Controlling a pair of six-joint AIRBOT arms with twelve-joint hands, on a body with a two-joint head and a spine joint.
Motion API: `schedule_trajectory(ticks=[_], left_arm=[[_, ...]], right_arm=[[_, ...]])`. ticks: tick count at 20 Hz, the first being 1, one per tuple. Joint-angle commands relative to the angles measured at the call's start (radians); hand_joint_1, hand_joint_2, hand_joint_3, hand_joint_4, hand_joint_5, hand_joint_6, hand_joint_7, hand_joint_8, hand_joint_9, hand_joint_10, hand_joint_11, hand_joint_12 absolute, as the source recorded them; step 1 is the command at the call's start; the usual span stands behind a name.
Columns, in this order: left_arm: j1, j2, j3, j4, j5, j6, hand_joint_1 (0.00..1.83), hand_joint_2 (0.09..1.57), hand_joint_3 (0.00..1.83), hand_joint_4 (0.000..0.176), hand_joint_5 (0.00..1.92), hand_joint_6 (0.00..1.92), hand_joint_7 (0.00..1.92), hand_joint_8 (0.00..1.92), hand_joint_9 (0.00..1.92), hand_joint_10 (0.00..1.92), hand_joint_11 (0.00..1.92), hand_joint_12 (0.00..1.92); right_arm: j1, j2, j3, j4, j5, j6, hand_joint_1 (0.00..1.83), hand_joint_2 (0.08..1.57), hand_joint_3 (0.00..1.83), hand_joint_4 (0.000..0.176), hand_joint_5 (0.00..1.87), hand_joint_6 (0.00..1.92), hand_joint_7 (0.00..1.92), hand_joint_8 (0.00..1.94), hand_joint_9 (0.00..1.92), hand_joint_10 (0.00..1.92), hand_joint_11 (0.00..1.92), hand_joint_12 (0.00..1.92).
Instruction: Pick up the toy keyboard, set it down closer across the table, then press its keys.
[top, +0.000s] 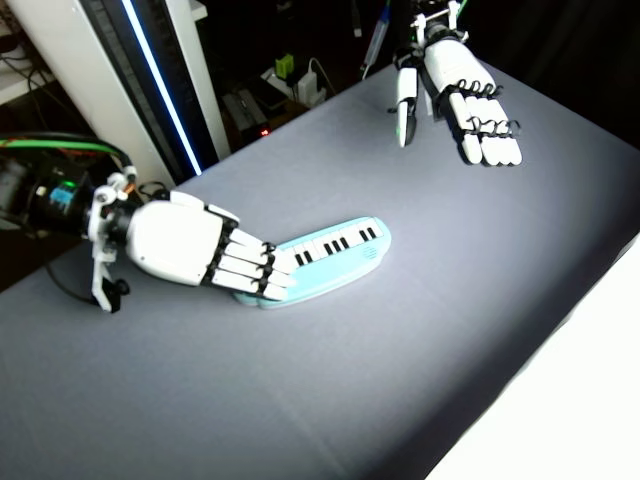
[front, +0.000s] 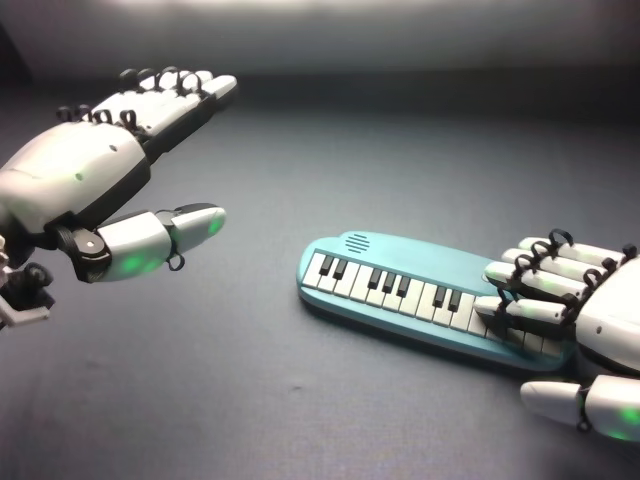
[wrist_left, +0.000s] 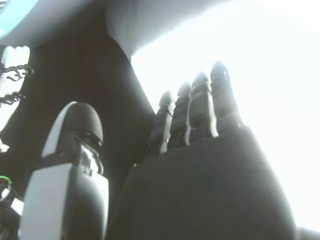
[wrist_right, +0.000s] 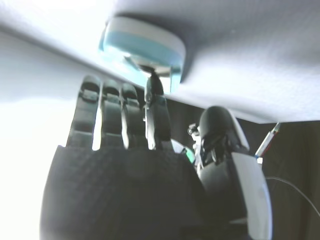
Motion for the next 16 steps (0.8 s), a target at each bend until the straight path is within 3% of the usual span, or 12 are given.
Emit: schedule_trajectory(ticks=[1, 3, 4, 7, 9, 10, 11, 13, 14, 16], left_arm=[[-0.009, 0.007, -0.002, -0.003, -0.139, -0.001, 0.47, 1.36, 0.0, 0.046, 0.0, 0.0, 0.0, 0.0, 0.0, 0.0, 0.0, 0.0], [-0.008, 0.009, -0.003, -0.005, -0.143, -0.001, 0.44, 1.35, 0.0, 0.056, 0.0, 0.0, 0.0, 0.0, 0.0, 0.0, 0.0, 0.0], [-0.007, 0.009, -0.003, -0.007, -0.145, -0.001, 0.44, 1.35, 0.0, 0.052, 0.0, 0.0, 0.0, 0.0, 0.0, 0.0, 0.0, 0.0], [-0.004, 0.009, -0.003, -0.009, -0.148, -0.001, 0.42, 1.35, 0.0, 0.045, 0.0, 0.0, 0.0, 0.0, 0.0, 0.0, 0.0, 0.0], [-0.004, 0.01, -0.003, -0.011, -0.148, -0.001, 0.44, 1.35, 0.0, 0.043, 0.0, 0.0, 0.0, 0.0, 0.0, 0.0, 0.0, 0.0], [-0.004, 0.01, -0.003, -0.011, -0.148, -0.001, 0.44, 1.35, 0.0, 0.055, 0.0, 0.0, 0.0, 0.0, 0.0, 0.0, 0.0, 0.0], [-0.004, 0.01, -0.003, -0.012, -0.148, -0.001, 0.45, 1.35, 0.0, 0.061, 0.0, 0.0, 0.0, 0.0, 0.0, 0.0, 0.0, 0.0], [-0.004, 0.009, -0.004, -0.016, -0.148, -0.001, 0.46, 1.35, 0.0, 0.065, 0.0, 0.0, 0.0, 0.0, 0.0, 0.0, 0.0, 0.0], [-0.004, 0.009, -0.004, -0.017, -0.148, -0.001, 0.46, 1.35, 0.0, 0.049, 0.0, 0.0, 0.0, 0.0, 0.0, 0.0, 0.0, 0.0], [-0.003, 0.009, -0.004, -0.017, -0.147, -0.001, 0.44, 1.35, 0.0, 0.048, 0.0, 0.0, 0.0, 0.0, 0.0, 0.0, 0.0, 0.0]], right_arm=[[0.004, 0.018, -0.003, 0.002, 0.127, -0.005, 0.0, 1.41, 0.01, 0.0, 0.12, 0.0, 0.0, 0.0, 0.0, 0.0, 0.0, 0.0], [0.004, 0.044, -0.025, 0.002, 0.161, -0.005, 0.0, 1.43, 0.02, 0.01, 0.01, 0.0, 0.0, 0.0, 0.0, 0.0, 0.0, 0.0], [0.004, 0.052, -0.035, 0.002, 0.172, -0.005, 0.0, 1.44, 0.02, 0.025, 0.0, 0.0, 0.0, 0.0, 0.0, 0.0, 0.0, 0.0], [-0.008, 0.066, -0.051, 0.002, 0.182, -0.005, 0.0, 1.42, 0.01, 0.034, 0.0, 0.0, 0.0, 0.0, 0.0, 0.0, 0.0, 0.0], [-0.034, 0.067, -0.05, 0.017, 0.176, -0.005, 0.0, 1.42, 0.01, 0.004, 0.16, 0.07, 0.0, 0.0, 0.0, 0.0, 0.0, 0.0], [-0.05, 0.066, -0.047, 0.027, 0.173, -0.005, 0.0, 1.43, 0.0, 0.0, 0.29, 0.06, 0.0, 0.0, 0.0, 0.0, 0.0, 0.0], [-0.063, 0.062, -0.043, 0.035, 0.165, -0.005, 0.0, 1.39, 0.0, 0.035, 0.37, 0.04, 0.0, 0.0, 0.0, 0.0, 0.0, 0.0], [-0.074, 0.046, -0.027, 0.053, 0.141, -0.009, 0.0, 1.36, 0.0, 0.05, 0.43, 0.02, 0.0, 0.0, 0.0, 0.0, 0.0, 0.0], [-0.074, 0.04, -0.022, 0.059, 0.132, -0.013, 0.0, 1.34, 0.0, 0.036, 0.5, 0.04, 0.0, 0.0, 0.0, 0.0, 0.0, 0.0], [-0.074, 0.038, -0.02, 0.063, 0.137, -0.014, 0.0, 1.34, 0.0, 0.019, 0.56, 0.02, 0.04, 0.01, 0.0, 0.0, 0.0, 0.0]])
